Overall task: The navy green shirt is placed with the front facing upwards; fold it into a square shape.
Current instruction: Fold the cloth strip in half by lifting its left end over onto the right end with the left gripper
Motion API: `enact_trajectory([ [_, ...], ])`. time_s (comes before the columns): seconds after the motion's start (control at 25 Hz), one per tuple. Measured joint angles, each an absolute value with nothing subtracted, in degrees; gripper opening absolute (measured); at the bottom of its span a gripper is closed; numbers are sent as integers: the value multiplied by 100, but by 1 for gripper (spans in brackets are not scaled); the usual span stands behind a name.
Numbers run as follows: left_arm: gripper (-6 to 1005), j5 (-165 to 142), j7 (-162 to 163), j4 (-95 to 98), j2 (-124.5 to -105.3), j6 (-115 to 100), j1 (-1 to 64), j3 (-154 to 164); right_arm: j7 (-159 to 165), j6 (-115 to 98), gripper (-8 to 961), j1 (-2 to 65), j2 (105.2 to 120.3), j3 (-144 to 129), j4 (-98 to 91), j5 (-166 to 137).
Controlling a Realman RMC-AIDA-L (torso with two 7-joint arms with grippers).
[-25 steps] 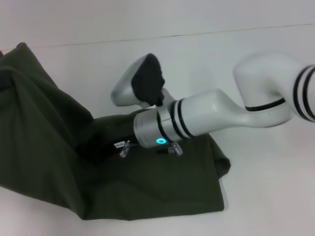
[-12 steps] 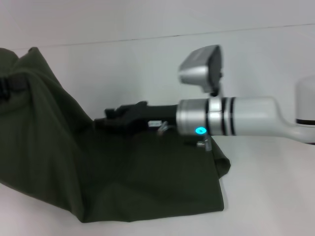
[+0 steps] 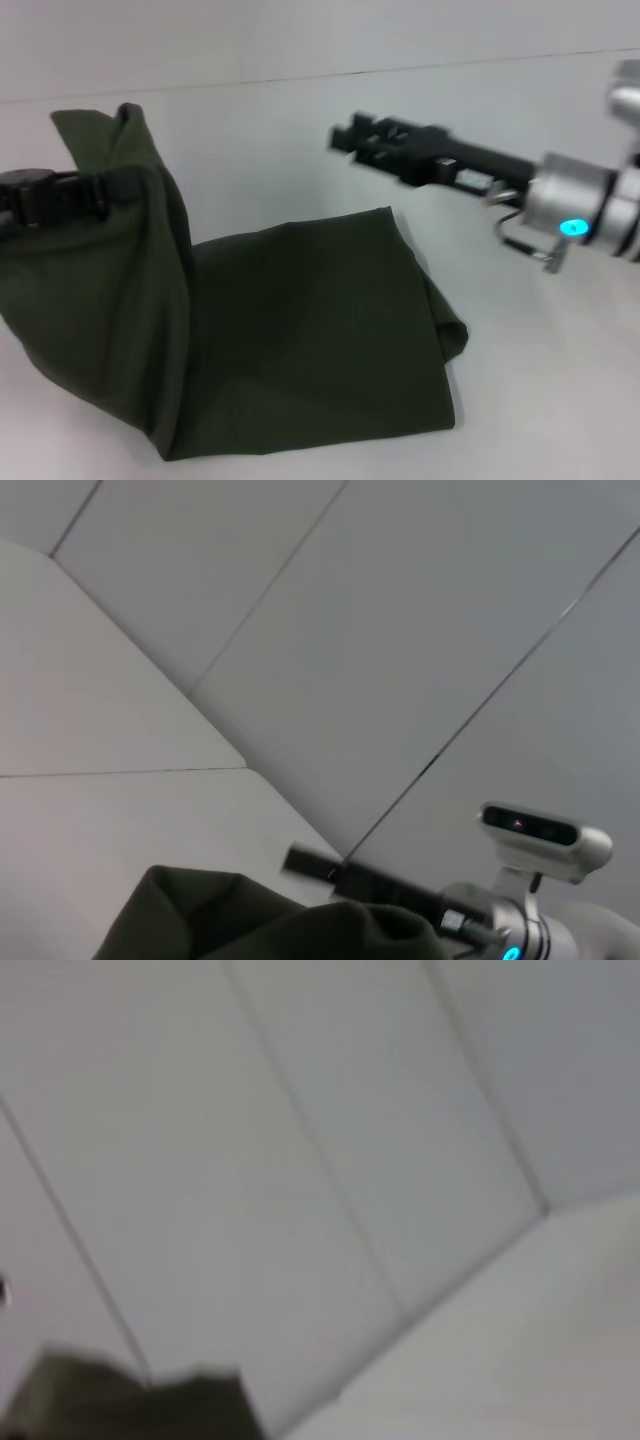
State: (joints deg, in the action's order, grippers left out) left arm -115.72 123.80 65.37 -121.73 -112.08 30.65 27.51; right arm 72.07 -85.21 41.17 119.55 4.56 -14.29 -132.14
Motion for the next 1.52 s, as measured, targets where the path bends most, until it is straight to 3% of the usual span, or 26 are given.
enact_trajectory([
  [0.28, 42, -11520, 12172, 6139, -12374, -10939, 3153, 2883, 7625, -9528, 613, 3440, 11944, 409, -2340, -12245],
  [0.52, 50, -11057, 12093, 5572, -12397, -10438, 3175, 3495, 7868, -9827, 613, 3102, 11905, 389, -2769, -11942],
  [1.52, 86, -10369, 10985, 3280, -12433, -9165, 3790, 4631, 8170, -10145, 614, 2969, 11793, 100, -3045, -11705],
])
